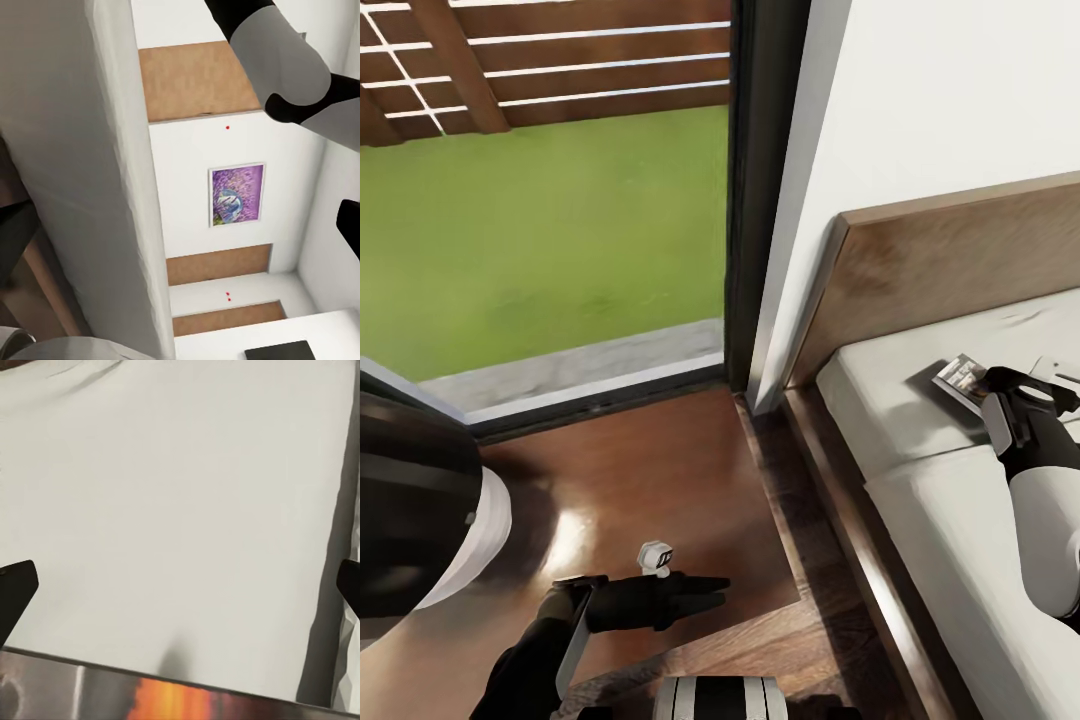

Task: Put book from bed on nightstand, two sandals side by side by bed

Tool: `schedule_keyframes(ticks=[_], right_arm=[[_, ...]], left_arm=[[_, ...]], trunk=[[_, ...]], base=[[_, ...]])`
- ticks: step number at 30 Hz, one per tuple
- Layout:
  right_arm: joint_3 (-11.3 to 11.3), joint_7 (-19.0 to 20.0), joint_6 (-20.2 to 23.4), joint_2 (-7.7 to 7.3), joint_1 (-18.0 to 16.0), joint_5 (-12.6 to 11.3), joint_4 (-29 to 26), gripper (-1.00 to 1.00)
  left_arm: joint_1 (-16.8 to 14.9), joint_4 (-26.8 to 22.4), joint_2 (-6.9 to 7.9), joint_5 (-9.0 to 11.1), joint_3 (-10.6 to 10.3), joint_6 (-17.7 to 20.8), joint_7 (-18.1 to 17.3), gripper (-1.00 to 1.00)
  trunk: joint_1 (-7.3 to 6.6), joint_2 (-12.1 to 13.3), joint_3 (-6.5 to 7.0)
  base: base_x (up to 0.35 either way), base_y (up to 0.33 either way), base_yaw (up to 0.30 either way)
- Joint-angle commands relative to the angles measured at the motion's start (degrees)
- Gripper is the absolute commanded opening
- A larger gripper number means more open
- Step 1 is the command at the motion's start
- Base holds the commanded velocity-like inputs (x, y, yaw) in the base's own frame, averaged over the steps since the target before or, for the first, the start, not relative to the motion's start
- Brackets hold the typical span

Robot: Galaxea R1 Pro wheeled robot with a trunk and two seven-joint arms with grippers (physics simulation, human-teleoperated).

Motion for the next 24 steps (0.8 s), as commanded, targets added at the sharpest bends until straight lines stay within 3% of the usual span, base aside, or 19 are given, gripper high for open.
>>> schedule_keyframes(ticks=[1, 24], right_arm=[[0.1, -0.1, 0.3, -0.01, 0.0, -0.8, 1.8, 1.0], [0.1, -0.1, 0.2, -0.01, 0.0, -0.8, 1.8, 1.0]], left_arm=[[0.0, 0.0, -0.04, -0.2, 0.1, 0.6, -0.3, 1.0], [0.0, 0.0, -0.04, -0.1, 0.1, 0.6, -0.3, 1.0]], trunk=[[0.0, 0.0, -0.04], [0.0, 0.0, -0.04]], base=[[0.0, 0.0, 0.0], [0.0, 0.0, 0.0]])
